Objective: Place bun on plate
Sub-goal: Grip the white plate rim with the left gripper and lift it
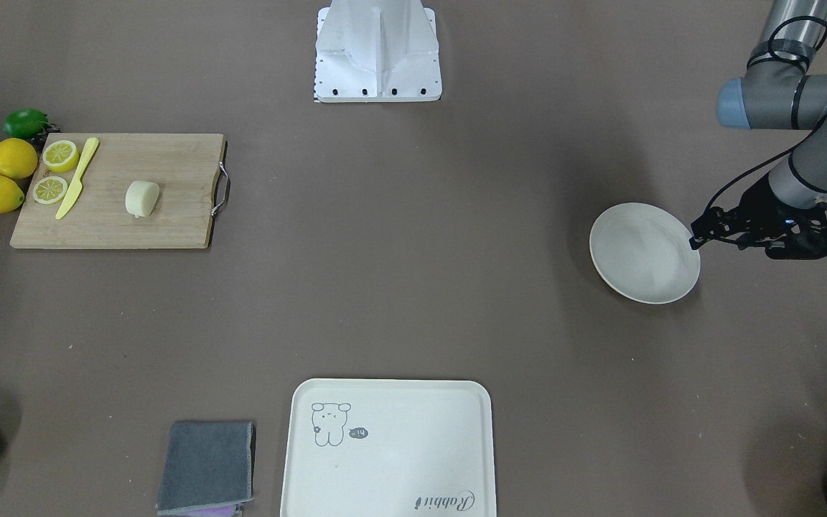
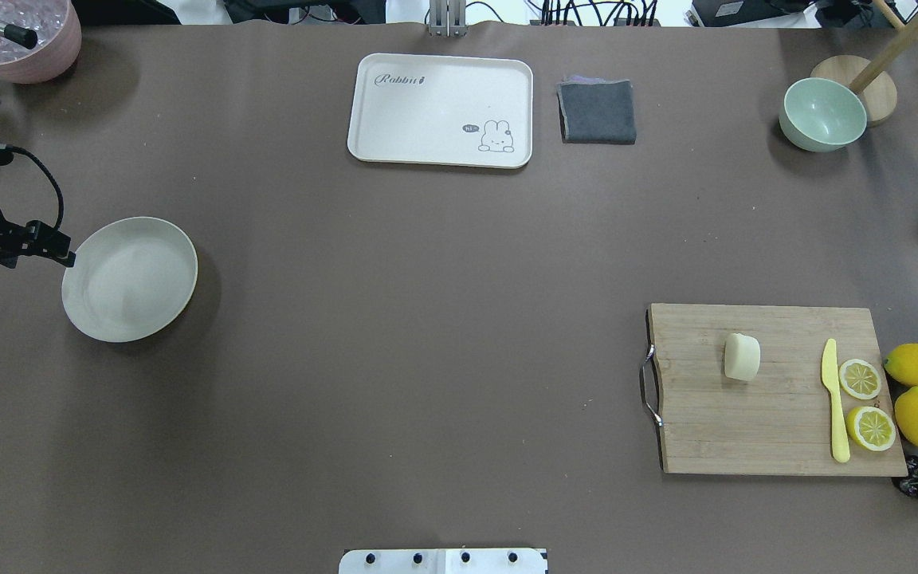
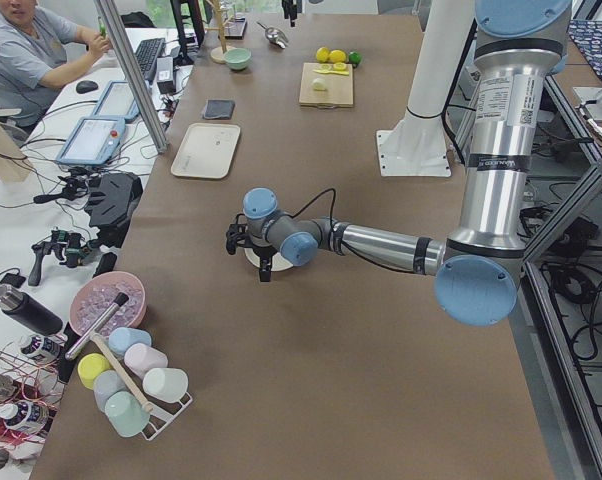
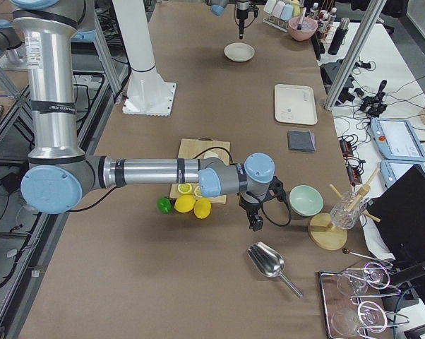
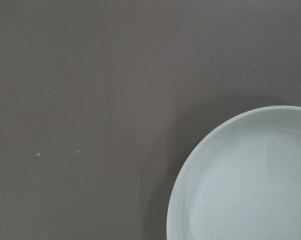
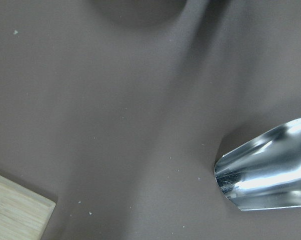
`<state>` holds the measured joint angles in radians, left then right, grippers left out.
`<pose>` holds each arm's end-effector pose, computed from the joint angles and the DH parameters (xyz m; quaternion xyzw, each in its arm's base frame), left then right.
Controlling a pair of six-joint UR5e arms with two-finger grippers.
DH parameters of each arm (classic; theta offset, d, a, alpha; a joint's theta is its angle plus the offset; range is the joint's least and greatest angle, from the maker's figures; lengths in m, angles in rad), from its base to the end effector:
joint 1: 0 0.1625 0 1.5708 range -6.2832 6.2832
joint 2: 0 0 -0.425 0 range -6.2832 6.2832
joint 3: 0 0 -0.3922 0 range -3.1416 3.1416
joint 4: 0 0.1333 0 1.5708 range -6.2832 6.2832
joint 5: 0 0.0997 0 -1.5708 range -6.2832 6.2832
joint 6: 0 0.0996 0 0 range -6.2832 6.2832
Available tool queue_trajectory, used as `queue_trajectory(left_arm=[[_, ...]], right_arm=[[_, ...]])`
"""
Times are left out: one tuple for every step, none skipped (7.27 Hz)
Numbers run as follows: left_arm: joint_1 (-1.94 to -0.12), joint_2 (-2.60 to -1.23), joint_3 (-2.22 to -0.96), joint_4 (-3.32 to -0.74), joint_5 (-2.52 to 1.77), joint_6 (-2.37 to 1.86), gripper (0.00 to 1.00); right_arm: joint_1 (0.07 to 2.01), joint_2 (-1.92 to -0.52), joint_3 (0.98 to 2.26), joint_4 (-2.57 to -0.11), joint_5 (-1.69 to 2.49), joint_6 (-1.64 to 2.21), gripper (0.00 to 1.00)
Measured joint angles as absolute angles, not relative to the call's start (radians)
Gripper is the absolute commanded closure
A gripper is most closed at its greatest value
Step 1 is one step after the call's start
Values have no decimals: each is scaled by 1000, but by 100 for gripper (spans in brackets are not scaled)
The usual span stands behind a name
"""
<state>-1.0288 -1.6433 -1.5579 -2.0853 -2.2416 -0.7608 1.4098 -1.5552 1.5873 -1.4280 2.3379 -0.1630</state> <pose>0.2217 -0.5066 0.5744 0.0212 0.4131 -0.0062 0.9104 -0.0183 -0.5130 0.6281 0.0814 -0.3727 -0.1813 0.9064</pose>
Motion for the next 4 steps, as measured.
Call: queue_trajectory(left_arm=[[-1022,-1650,-1515,-2142,-2242,-787,15],[-1014,-1658,-1490,-2186,-2242,-823,16],[-1004,-1665,-1484,-2205,-2242,-859,32],[-992,-1671,-1483,-2217,-2242,-885,58]], right_arm=[[1410,-1557,1589,-1428,2340,-163,0],[1410,-1558,1591,-1428,2342,-163,0],[1410,-1558,1592,-1427,2343,-163,1],[1411,-1557,1592,-1427,2343,-163,1]])
